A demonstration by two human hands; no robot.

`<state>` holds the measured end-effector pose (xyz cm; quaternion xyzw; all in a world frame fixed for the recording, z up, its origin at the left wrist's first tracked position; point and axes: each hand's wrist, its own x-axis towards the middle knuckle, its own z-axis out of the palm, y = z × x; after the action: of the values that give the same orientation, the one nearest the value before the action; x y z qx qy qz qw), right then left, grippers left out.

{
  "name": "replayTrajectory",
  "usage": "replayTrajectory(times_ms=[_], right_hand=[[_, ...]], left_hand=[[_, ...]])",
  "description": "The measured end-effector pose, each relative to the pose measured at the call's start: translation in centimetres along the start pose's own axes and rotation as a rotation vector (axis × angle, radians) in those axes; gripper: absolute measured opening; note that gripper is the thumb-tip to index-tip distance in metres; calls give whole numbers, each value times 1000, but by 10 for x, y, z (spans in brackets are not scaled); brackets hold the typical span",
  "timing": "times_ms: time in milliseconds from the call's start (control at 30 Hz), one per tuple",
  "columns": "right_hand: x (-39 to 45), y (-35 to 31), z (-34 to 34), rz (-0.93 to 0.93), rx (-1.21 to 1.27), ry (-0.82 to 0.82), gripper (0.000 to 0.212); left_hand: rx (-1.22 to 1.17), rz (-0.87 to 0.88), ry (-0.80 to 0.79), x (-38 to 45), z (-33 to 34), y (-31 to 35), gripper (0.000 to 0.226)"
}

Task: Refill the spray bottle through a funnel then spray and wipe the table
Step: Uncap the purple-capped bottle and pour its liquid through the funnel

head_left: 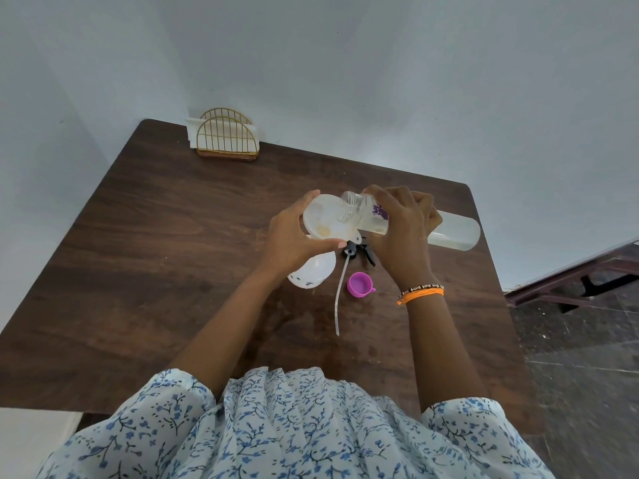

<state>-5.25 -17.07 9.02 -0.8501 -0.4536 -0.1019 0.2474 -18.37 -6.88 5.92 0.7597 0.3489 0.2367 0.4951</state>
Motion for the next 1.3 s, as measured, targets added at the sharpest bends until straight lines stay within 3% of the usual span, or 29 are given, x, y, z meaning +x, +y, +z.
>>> replayTrajectory(times_ms=[1300], right_hand=[[1,-1,1,-4,-35,-6,67]], left_hand=[[26,-3,1,0,1,-2,87]])
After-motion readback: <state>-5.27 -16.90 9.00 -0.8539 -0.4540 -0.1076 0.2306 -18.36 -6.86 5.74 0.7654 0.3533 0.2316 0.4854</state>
